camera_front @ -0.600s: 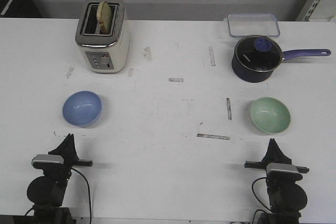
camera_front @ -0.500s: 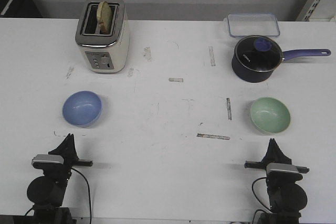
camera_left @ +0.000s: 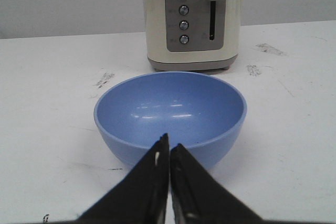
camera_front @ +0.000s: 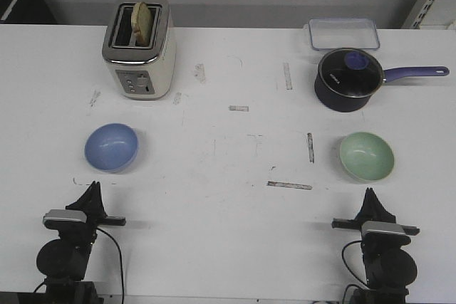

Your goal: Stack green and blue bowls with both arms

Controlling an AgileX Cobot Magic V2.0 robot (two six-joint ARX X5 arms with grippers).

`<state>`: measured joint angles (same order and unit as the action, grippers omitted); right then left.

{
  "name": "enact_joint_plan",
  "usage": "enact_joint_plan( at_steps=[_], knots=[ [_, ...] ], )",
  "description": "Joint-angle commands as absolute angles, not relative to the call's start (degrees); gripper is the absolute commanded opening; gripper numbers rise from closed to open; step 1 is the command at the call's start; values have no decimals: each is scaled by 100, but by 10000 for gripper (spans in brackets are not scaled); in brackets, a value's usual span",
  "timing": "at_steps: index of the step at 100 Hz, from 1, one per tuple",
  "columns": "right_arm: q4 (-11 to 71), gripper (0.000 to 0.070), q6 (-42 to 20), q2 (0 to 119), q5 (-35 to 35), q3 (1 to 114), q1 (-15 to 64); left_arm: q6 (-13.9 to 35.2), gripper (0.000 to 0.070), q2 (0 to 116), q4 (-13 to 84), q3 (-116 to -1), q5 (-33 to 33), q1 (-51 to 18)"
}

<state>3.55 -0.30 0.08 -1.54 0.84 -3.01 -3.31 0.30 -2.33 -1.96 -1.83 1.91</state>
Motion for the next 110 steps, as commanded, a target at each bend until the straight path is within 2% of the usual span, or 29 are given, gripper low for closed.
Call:
enact_joint_plan(
  at_steps=[1,41,56,74,94,98,101,110],
  knots=[
    [281,6,-104,5,-154,73,-296,-294,1,27,-305,-78,-189,187],
    [250,6,-231,5,-150,73,-296,-294,1,27,-298,-78,-189,187],
    [-346,6,-320,5,-156,255,-298,-296,1,27,-303,-78,-189,187],
    [-226,6,-320,379,-305,1627,-296,-296,1,27,-305,-78,-189,187],
    [1127,13,-318,2095,-301,3898,-298,-296,1,27,-303,-78,-189,187],
    [1420,33,-320,2475,-294,4316,-296,-296,1,27,-303,-78,-189,187],
    [1645,74,-320,2759,-294,4615,-298,-296,1,27,-303,-78,-189,187],
    [2320,271,-307,3586,-279,5408,-298,-296,1,27,-303,-78,-189,187]
  ],
)
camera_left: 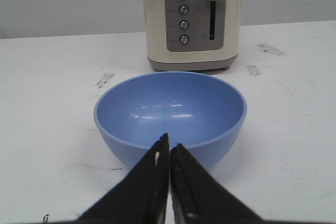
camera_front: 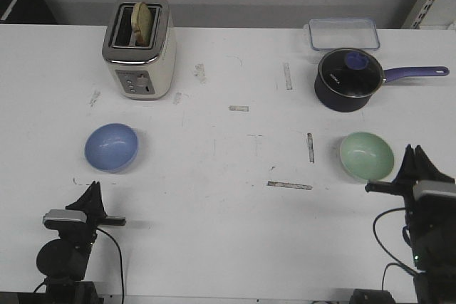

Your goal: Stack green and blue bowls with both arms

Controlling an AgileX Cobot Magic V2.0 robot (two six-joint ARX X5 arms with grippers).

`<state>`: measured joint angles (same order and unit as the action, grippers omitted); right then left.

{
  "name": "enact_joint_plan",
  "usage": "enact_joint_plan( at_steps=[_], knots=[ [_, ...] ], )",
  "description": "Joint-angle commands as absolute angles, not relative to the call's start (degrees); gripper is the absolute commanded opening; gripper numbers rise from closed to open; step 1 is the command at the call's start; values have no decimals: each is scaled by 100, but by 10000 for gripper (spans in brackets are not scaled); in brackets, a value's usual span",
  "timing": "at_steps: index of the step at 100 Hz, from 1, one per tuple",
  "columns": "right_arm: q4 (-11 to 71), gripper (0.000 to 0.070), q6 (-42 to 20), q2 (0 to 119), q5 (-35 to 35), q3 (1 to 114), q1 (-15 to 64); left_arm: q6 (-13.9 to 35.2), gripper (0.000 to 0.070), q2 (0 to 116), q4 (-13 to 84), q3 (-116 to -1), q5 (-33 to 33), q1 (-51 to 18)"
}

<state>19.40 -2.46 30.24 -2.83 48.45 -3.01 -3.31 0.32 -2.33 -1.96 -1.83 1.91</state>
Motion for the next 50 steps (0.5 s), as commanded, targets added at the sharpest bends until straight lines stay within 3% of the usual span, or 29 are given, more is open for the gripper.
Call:
enact_joint_plan(
  at_steps=[1,7,19,29,50],
  knots=[
    [2399,290,-303,3673,-276,5487,-298,-296,1,27,-303,-78,-189,187],
    [2862,347,-285,4141,-217,5918,-298,-296,1,27,-303,-78,-189,187],
    [3667,358,-268,5006,-150,6504,-327,-296,1,27,-303,-78,-189,187],
    [4053,456,-47,5575,-148,6608,-478,-294,1,27,-303,-78,-189,187],
    [4545,460,438,6650,-148,6606,-1046,-294,1,27,-303,-78,-189,187]
  ],
)
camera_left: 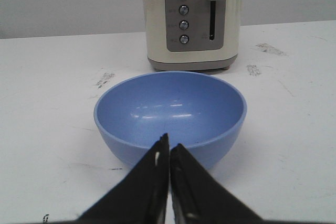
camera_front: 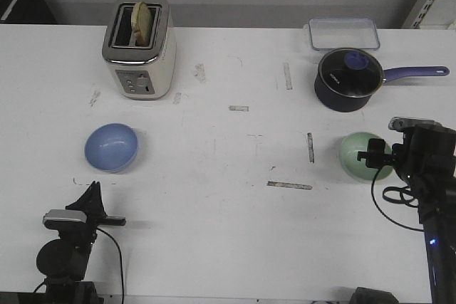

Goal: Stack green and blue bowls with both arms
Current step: 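Lower the right gripper over the pale green bowl and grasp its rim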

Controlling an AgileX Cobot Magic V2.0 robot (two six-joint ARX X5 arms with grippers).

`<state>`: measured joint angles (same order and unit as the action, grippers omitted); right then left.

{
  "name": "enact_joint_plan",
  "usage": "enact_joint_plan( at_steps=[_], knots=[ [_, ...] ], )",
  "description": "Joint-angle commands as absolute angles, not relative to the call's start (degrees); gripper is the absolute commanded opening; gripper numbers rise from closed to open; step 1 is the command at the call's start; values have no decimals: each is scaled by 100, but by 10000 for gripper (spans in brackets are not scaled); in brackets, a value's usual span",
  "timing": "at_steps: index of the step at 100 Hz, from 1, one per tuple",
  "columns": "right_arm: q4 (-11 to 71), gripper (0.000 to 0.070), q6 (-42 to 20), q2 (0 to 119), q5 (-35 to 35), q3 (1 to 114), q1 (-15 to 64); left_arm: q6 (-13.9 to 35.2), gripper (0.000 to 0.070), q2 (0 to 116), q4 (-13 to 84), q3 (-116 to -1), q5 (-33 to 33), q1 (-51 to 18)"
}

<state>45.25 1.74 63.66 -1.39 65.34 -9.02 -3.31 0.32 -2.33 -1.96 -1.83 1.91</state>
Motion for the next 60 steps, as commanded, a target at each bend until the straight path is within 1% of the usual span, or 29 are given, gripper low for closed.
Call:
enact_joint_plan(
  at_steps=[1,25,46,51,60],
  knots=[
    [4545,460,456,6700,-148,6606,-1076,-294,1,27,-303,-78,-191,187],
    [4460,458,499,7738,40,6598,-1682,-294,1,27,-303,-78,-189,187],
    [4353,451,499,8532,161,6598,-1839,-292,1,27,-301,-78,-191,187],
    [4353,418,499,8663,176,6598,-1839,-294,2,27,-301,-78,-189,187],
    [4329,300,499,8851,180,6595,-1839,-294,1,27,-303,-78,-189,187]
  ],
)
